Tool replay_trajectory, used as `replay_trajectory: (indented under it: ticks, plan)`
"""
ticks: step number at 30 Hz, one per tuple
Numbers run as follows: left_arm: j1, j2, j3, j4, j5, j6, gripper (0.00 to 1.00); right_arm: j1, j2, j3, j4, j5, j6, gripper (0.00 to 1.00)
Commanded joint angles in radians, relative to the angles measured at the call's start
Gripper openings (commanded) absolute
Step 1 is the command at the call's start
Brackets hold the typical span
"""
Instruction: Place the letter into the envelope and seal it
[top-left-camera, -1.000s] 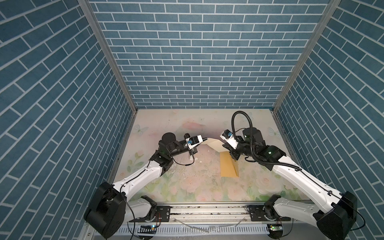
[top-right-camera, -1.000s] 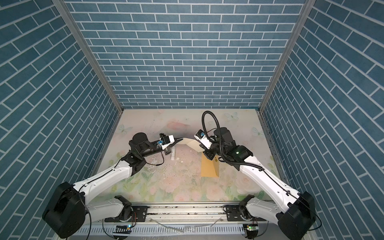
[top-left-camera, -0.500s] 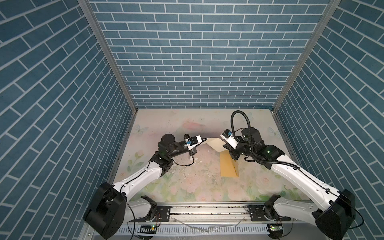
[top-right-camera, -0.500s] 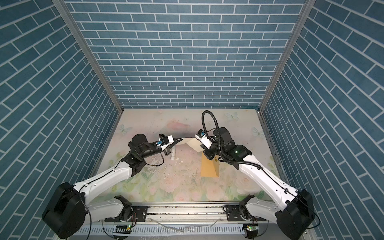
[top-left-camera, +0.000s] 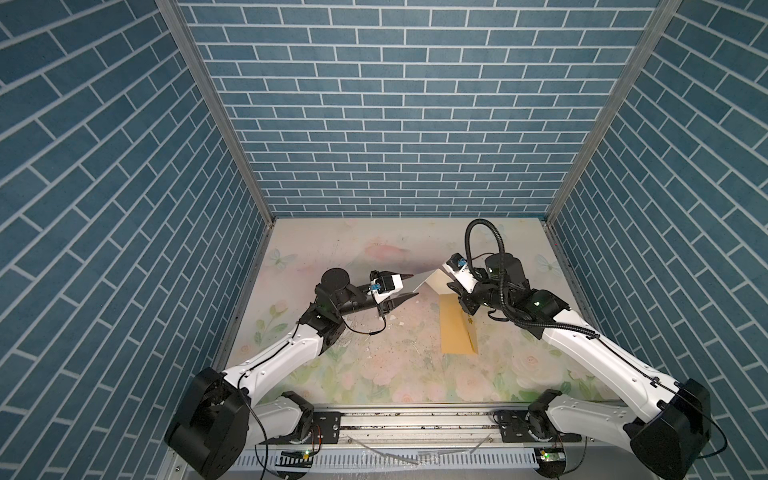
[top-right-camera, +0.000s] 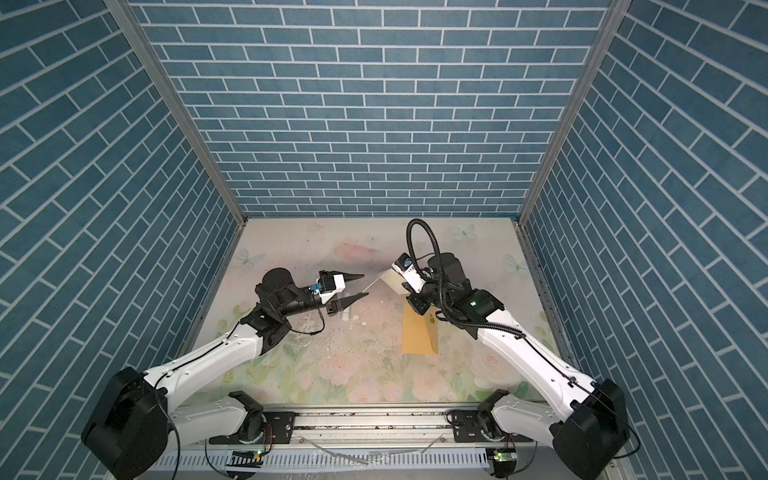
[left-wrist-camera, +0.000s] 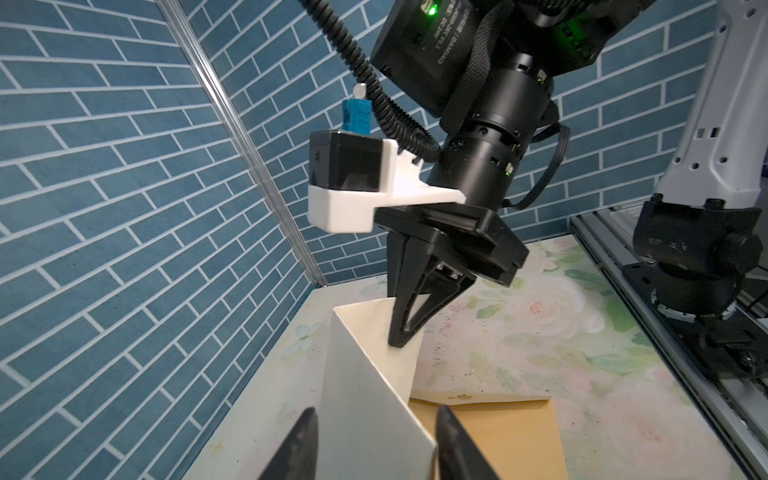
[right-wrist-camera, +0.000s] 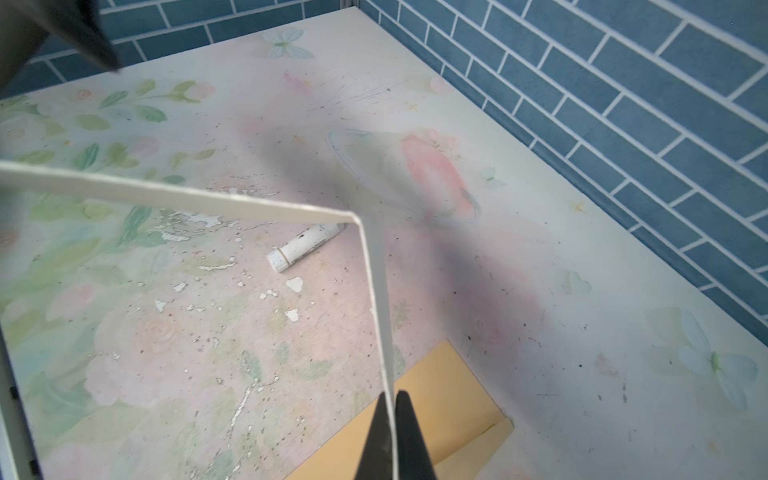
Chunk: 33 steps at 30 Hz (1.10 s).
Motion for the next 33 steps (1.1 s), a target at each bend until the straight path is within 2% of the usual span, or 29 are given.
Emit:
replay_trajectory:
  ticks: [1, 4, 8, 12, 17, 21, 31, 33]
  plan:
    - [-0.002, -0.066, 0.025, -0.019, 0.048, -0.043, 0.56, -0.026, -0.031, -0.049, 0.057, 0.043, -0.048, 0.00]
    - [0.000, -0.109, 0.033, -0.037, 0.060, -0.055, 0.65, -0.038, -0.056, -0.060, 0.041, 0.014, -0.113, 0.00]
    - [0.002, -0.114, 0.064, -0.049, 0.099, -0.072, 0.67, -0.038, -0.096, -0.099, 0.053, -0.045, -0.212, 0.00]
    - [0.001, -0.072, 0.111, -0.091, 0.151, -0.065, 0.67, -0.038, -0.135, -0.136, 0.088, -0.161, -0.259, 0.00]
    - [0.000, -0.020, 0.107, -0.062, 0.220, -0.084, 0.65, -0.036, -0.138, -0.147, 0.119, -0.297, -0.243, 0.00]
    - [-0.006, 0.004, 0.101, -0.068, 0.225, -0.076, 0.63, -0.030, -0.122, -0.138, 0.140, -0.378, -0.201, 0.00]
    - [-0.026, 0.068, 0.154, -0.220, 0.220, 0.017, 0.58, -0.002, -0.091, -0.109, 0.146, -0.446, -0.164, 0.00]
    - [-0.030, 0.075, 0.158, -0.234, 0.216, 0.029, 0.54, 0.005, -0.085, -0.103, 0.143, -0.454, -0.156, 0.00]
